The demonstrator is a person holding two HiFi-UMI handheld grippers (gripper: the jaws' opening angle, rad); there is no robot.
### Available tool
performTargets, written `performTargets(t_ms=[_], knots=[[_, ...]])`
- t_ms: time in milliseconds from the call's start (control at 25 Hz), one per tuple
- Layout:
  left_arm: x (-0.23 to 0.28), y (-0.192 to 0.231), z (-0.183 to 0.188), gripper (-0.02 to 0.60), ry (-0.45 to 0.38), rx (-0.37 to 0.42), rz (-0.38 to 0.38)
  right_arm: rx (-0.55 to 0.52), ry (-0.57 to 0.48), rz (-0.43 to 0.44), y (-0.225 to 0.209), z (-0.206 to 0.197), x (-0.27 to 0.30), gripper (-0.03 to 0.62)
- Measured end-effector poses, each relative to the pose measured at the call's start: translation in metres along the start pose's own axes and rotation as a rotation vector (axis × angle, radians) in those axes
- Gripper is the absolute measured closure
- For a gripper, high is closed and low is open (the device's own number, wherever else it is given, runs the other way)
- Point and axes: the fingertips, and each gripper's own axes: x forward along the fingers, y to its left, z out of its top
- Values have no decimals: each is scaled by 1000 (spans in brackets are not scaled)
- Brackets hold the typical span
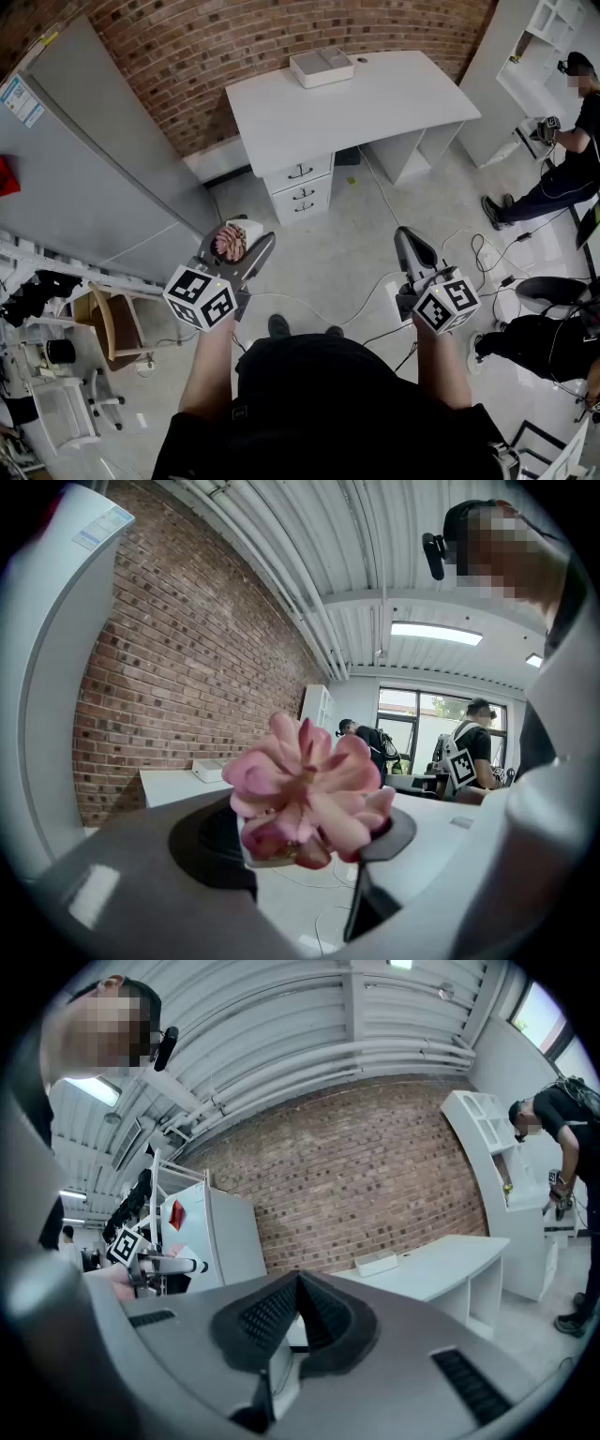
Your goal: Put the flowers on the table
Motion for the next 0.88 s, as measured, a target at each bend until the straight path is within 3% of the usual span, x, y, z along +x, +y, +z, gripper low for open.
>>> performTargets(t_ms=[400,720,880], knots=[[12,-16,1,298,26,24,-7,8,-15,3,-5,7,-16,582],[45,-44,-7,298,36,45,-39,-23,-9,54,-11,11,-34,582],[70,-55,-4,298,38,63,-71,18,-8,27,-32,8,-36,582]])
